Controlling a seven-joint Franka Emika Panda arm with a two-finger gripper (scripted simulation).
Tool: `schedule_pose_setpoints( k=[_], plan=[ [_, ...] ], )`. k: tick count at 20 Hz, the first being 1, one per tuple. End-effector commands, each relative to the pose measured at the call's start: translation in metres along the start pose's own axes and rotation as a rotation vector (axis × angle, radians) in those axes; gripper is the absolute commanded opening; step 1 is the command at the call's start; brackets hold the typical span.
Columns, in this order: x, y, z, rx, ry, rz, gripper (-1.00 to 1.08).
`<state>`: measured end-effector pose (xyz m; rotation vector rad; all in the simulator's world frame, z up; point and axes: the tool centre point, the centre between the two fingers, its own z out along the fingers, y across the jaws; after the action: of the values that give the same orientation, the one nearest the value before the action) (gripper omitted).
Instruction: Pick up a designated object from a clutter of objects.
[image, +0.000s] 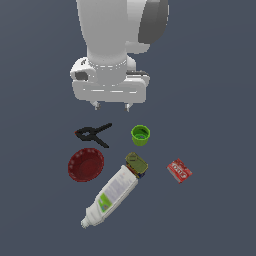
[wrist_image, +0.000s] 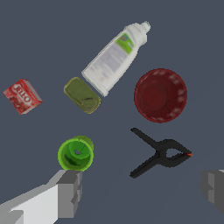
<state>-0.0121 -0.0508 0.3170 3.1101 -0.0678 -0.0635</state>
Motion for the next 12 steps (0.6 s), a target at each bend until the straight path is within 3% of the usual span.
schedule_pose_setpoints(
  k=[1, 7, 12],
  plan=[
    [0.005, -0.006, 0.004, -0.003, 0.000, -0.015, 1.00],
    [0.026, -0.031, 0.023, -0.014, 0.005, -0.079, 1.00],
    [0.050, -0.067, 0.051, -0.023, 0.012, -0.162, 1.00]
  ],
)
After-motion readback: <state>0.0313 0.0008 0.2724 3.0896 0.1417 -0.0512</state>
